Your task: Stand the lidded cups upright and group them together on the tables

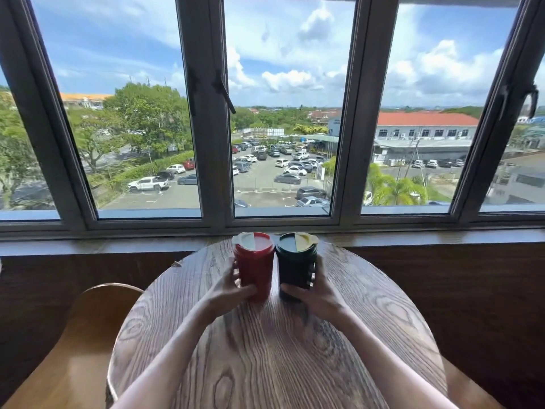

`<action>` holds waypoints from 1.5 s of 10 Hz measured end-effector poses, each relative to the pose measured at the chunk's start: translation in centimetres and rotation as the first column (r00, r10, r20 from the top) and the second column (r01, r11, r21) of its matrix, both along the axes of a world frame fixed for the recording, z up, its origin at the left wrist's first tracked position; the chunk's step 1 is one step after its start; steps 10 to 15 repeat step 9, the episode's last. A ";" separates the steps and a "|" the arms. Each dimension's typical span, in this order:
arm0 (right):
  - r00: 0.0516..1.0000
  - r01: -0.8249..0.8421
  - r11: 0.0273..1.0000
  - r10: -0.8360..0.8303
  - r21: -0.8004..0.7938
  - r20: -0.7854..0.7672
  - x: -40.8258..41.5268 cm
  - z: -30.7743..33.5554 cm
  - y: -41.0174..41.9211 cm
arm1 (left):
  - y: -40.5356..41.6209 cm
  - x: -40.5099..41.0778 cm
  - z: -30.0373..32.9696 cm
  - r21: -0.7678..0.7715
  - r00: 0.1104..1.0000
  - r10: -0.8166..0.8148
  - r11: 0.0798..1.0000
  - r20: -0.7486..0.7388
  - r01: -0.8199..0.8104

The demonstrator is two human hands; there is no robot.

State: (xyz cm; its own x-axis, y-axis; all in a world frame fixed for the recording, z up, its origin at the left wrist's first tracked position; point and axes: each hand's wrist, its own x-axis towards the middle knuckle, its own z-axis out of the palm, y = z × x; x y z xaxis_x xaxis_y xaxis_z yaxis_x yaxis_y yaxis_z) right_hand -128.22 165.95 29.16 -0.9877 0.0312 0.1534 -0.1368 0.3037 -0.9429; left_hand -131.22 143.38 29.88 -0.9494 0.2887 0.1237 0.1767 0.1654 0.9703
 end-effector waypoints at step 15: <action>0.997 -0.076 0.997 0.076 0.022 0.011 1.2 -0.8 0.4 | -0.9 2.0 -0.9 -0.105 0.998 0.033 0.994 -0.055 -0.038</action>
